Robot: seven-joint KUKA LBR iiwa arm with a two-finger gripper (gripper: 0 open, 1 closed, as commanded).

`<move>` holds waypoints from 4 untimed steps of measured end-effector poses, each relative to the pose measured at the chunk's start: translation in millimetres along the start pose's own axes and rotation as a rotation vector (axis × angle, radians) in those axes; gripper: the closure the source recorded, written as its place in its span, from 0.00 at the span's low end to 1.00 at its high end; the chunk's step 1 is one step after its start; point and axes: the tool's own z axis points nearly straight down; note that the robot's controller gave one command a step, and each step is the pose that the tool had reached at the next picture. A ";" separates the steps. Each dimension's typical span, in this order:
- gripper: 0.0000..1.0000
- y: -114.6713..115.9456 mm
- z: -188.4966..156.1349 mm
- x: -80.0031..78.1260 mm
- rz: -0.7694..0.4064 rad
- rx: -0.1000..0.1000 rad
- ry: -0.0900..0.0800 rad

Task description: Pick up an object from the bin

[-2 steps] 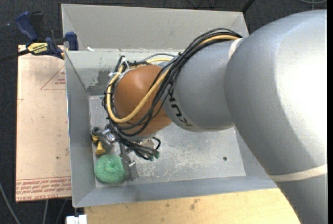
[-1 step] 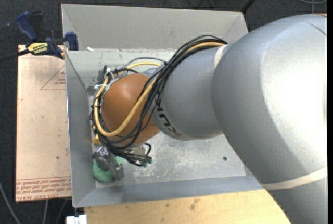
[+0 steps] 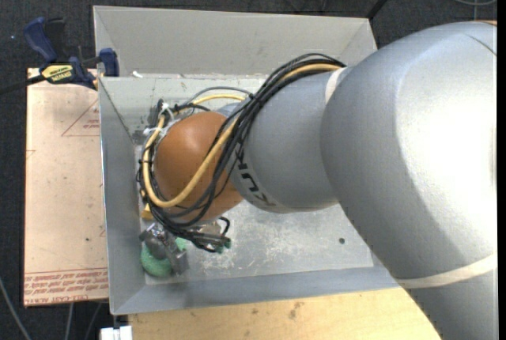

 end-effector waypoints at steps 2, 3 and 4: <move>1.00 -6.8 -0.2 5.2 -0.060 -0.004 -0.007; 1.00 -29.4 0.7 1.8 -0.081 -0.009 0.002; 1.00 -24.9 -0.6 11.0 -0.083 -0.001 -0.009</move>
Offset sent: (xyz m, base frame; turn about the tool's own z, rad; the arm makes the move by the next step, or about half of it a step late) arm -0.0018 -0.0138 -0.0035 -0.0618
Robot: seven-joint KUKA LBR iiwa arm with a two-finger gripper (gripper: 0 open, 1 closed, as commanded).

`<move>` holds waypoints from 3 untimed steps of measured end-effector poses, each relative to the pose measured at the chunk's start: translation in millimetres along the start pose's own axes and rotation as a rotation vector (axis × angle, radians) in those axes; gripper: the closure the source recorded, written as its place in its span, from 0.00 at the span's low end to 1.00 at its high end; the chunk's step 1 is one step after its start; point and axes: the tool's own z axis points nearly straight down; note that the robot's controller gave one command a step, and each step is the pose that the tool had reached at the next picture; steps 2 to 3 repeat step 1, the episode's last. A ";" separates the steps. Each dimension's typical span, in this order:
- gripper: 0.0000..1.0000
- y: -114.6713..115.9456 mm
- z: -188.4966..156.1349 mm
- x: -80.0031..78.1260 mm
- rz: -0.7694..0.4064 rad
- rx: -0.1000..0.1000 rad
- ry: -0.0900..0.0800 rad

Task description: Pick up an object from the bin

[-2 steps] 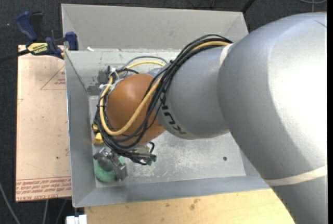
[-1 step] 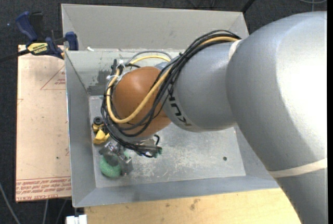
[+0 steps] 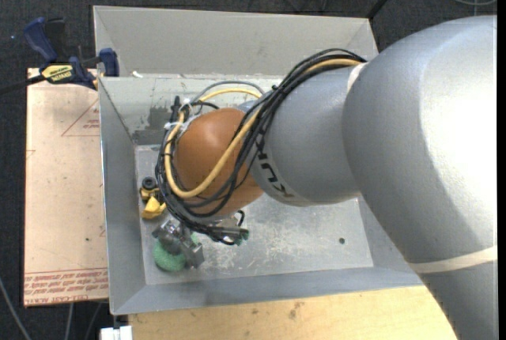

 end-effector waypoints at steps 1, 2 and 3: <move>1.00 17.7 0.6 -0.7 -0.024 0.002 0.006; 1.00 17.7 0.6 -0.7 -0.024 0.002 0.006; 1.00 17.7 0.6 -0.7 -0.024 0.002 0.006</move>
Offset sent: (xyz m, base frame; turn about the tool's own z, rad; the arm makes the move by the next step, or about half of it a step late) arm 0.0022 0.0017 -0.0041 -0.0760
